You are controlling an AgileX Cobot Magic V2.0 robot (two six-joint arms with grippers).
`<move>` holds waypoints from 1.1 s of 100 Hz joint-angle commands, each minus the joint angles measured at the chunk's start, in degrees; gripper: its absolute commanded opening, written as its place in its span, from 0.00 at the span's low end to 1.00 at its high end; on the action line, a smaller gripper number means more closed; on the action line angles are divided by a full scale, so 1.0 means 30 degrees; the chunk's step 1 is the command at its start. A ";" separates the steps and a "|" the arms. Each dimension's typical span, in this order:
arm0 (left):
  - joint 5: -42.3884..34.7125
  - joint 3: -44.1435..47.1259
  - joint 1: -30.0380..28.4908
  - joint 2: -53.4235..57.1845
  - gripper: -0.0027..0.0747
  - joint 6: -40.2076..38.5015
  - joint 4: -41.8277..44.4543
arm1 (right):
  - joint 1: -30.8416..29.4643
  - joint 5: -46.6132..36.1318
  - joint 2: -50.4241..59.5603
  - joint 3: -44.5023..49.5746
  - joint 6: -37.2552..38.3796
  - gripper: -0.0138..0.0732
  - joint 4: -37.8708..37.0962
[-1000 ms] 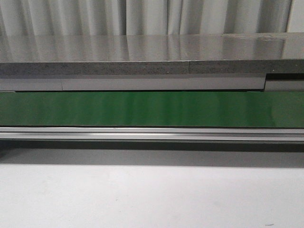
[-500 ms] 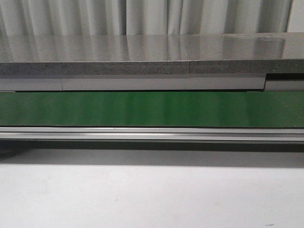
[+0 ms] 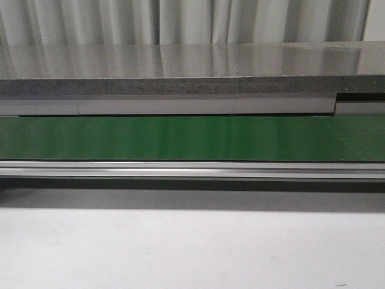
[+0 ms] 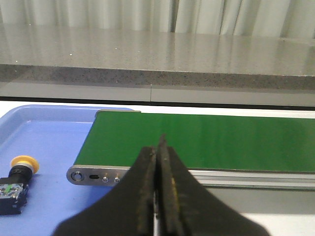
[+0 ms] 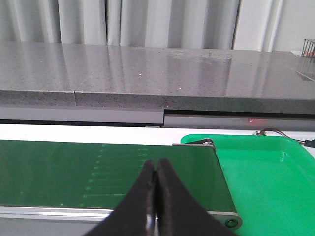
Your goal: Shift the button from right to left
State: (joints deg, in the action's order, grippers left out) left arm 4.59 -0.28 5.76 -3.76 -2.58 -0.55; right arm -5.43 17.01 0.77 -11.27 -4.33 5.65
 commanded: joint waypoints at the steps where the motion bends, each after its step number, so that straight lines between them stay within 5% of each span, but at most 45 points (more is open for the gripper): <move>1: -0.1709 0.0128 0.0030 0.0644 0.01 -0.0211 0.0045 | -0.0034 -0.1490 -0.0063 -0.0511 -0.0160 0.08 0.0090; 33: 0.0605 0.0924 -0.0157 0.1959 0.01 -0.0211 0.0045 | -0.0034 -0.1489 -0.0048 -0.0511 -0.0160 0.08 0.0090; 110: 0.0607 0.0924 -0.0157 0.1959 0.01 -0.0211 0.0045 | -0.0034 -0.1489 -0.0048 -0.0511 -0.0160 0.08 0.0090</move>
State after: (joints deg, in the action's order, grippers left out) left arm 10.59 -0.04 5.32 0.30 -2.61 -0.41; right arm -5.43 17.01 0.77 -11.27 -4.33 5.65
